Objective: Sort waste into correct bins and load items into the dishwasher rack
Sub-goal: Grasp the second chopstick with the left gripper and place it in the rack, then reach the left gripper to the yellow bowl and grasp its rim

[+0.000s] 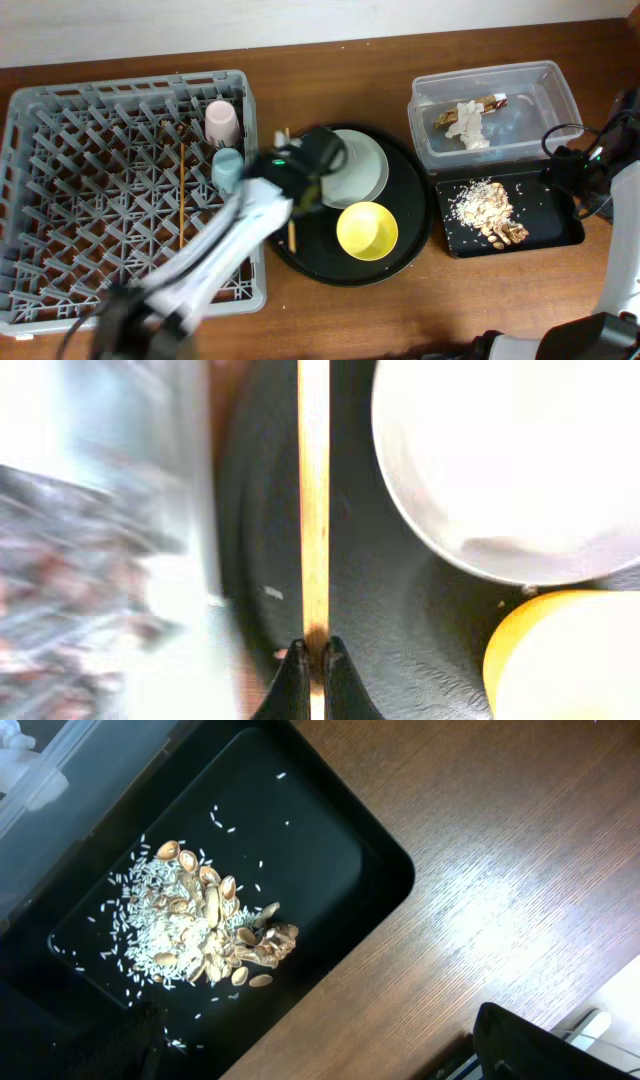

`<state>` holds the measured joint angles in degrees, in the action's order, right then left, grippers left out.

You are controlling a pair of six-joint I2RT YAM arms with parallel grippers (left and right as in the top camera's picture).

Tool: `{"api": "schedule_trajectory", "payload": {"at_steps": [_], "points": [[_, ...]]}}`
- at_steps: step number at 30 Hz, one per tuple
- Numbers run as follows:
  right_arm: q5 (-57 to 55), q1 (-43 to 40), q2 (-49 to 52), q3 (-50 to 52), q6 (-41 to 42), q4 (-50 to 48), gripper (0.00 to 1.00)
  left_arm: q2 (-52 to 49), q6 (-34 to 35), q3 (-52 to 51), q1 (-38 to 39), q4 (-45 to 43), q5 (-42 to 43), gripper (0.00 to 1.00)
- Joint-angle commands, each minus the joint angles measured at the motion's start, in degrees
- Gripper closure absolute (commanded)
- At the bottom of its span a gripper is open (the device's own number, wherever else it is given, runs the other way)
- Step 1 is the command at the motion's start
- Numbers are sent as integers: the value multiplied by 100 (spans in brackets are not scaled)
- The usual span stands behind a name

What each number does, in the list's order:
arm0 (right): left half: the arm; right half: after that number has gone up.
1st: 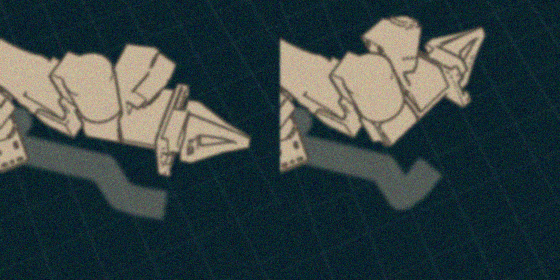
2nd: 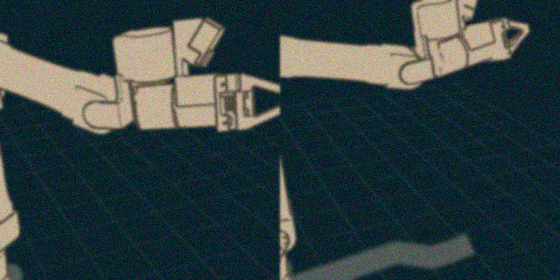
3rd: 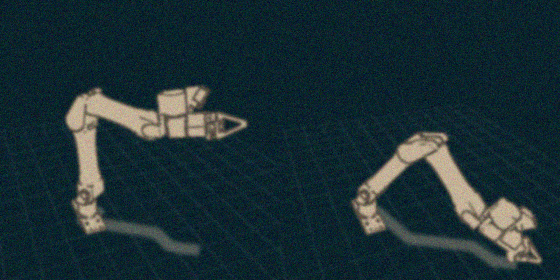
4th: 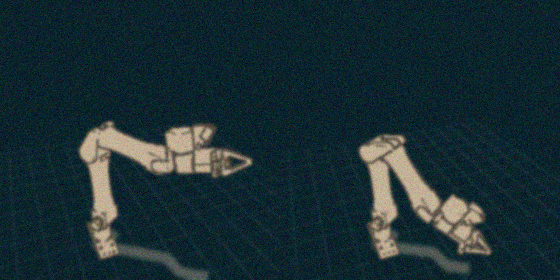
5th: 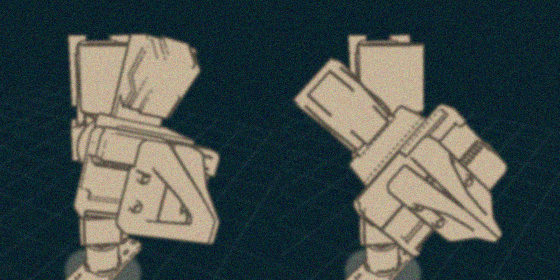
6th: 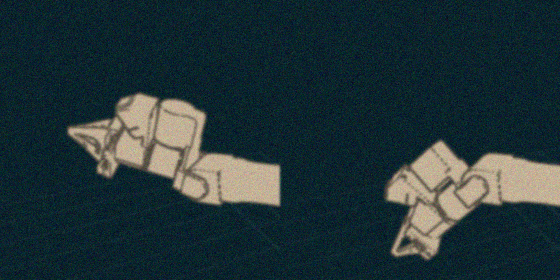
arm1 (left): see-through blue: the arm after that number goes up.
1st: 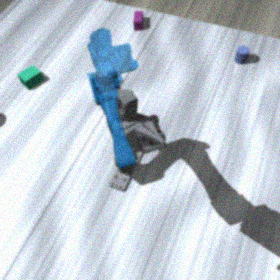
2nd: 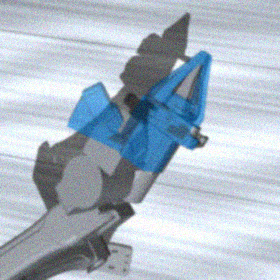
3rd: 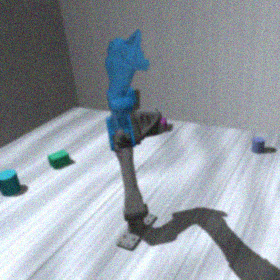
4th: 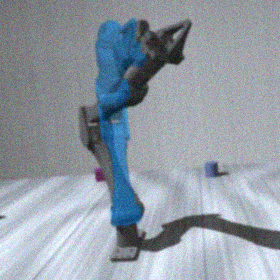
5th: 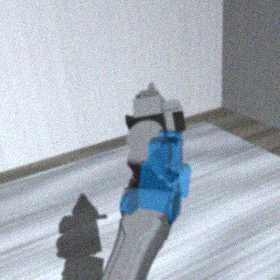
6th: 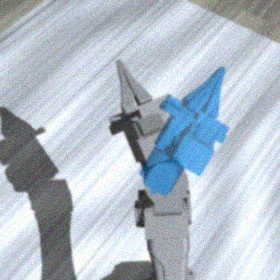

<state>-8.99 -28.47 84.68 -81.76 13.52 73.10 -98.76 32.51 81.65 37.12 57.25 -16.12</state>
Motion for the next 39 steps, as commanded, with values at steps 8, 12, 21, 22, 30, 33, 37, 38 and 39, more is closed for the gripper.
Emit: {"api": "schedule_trajectory", "payload": {"at_steps": [8, 12, 21, 22, 30, 33, 37, 38, 39], "points": [[-70, -11, -35, -55, 28, 0, 1, 597, -2962, 57, -2520, 131, -920, 100], [-70, -11, -35, -55, 28, 0, 1, 42, -2962, 57, -2745, -7, -922, 100], [-70, -11, -35, -55, 28, 0, 1, -599, -3042, 57, -2763, -332, -1117, 100], [-70, -11, -35, -55, 28, 0, 1, -638, -3040, 57, -2765, -337, -1117, 100], [-70, -11, -35, -55, 28, 0, 1, -634, -2933, 79, -2979, -269, -1086, 48], [-70, -11, -35, -55, 28, 0, 1, -302, -2597, 435, -2962, 57, -815, 53], [-70, -11, -35, -55, 28, 0, 1, 824, -2570, 745, -2697, 295, 1694, 53], [-70, -11, -35, -55, 26, 0, 1, 1008, -2570, 743, -2570, 308, 2341, 53], [-70, -11, -35, -55, 28, 0, 1, 1130, -2568, 743, -2393, 352, 2765, 53]]}}
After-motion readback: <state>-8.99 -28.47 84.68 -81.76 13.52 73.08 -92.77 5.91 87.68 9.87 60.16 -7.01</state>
